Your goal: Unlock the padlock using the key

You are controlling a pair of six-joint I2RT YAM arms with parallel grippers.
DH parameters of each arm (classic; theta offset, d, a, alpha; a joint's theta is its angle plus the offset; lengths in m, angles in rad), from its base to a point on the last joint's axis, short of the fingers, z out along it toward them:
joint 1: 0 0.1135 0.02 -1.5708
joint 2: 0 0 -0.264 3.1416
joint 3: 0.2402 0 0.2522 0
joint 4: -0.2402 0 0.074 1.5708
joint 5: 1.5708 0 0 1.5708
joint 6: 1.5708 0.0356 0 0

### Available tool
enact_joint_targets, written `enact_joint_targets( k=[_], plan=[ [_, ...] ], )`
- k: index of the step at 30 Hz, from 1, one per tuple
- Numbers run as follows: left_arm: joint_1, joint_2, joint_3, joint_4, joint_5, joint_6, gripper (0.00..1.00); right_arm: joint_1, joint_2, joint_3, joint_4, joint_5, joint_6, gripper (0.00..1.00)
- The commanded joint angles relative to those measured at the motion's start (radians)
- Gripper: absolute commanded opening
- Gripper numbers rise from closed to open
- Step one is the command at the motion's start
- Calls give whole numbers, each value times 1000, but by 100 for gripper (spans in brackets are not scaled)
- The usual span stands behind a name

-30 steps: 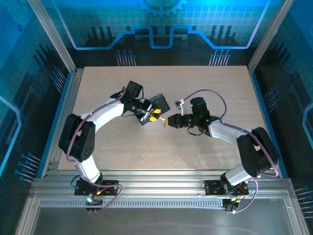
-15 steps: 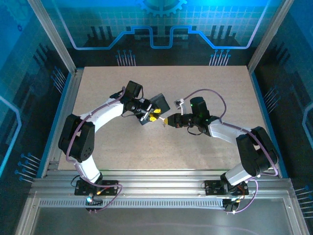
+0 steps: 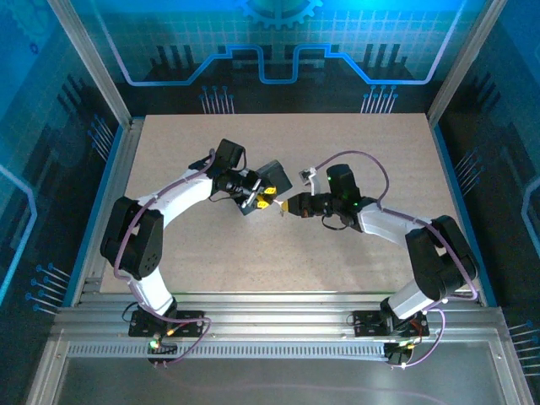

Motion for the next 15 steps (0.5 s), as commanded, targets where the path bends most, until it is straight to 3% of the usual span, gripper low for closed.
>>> enact_joint_targets(
  k=[1,12,15],
  plan=[
    [-4,-49,-2,29,34,-5,0,23,14,43,31,-21,5,0],
    [-12,-47,-3,47,49,-35,0,66,15,44,77,62,-15,0],
    [-19,-39,50,-57,20,47,0,72,20,48,98,78,-6,0]
  ],
)
